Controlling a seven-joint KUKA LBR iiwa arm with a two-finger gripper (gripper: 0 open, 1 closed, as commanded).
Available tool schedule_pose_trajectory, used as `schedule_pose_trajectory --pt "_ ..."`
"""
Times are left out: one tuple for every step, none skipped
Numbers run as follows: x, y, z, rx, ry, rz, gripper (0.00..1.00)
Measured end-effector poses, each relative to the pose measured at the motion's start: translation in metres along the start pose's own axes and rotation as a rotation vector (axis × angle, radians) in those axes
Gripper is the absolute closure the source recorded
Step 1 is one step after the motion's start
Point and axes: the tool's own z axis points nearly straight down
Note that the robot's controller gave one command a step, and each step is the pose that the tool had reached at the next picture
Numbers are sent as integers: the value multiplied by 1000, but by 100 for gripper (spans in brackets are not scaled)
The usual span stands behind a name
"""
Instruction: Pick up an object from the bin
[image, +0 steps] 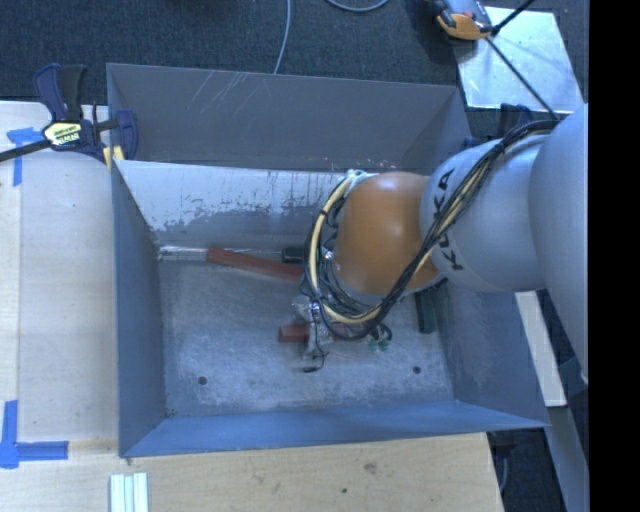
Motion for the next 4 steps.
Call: schedule_pose_trajectory --pt "-11 -16 -132 0 -1 -92 100" --pt "-11 -16 -132 -1 -1 -91 100" --pt "-25 5 -99 2 -2 -20 100" --pt "-36 53 -69 -3 2 -50 100"
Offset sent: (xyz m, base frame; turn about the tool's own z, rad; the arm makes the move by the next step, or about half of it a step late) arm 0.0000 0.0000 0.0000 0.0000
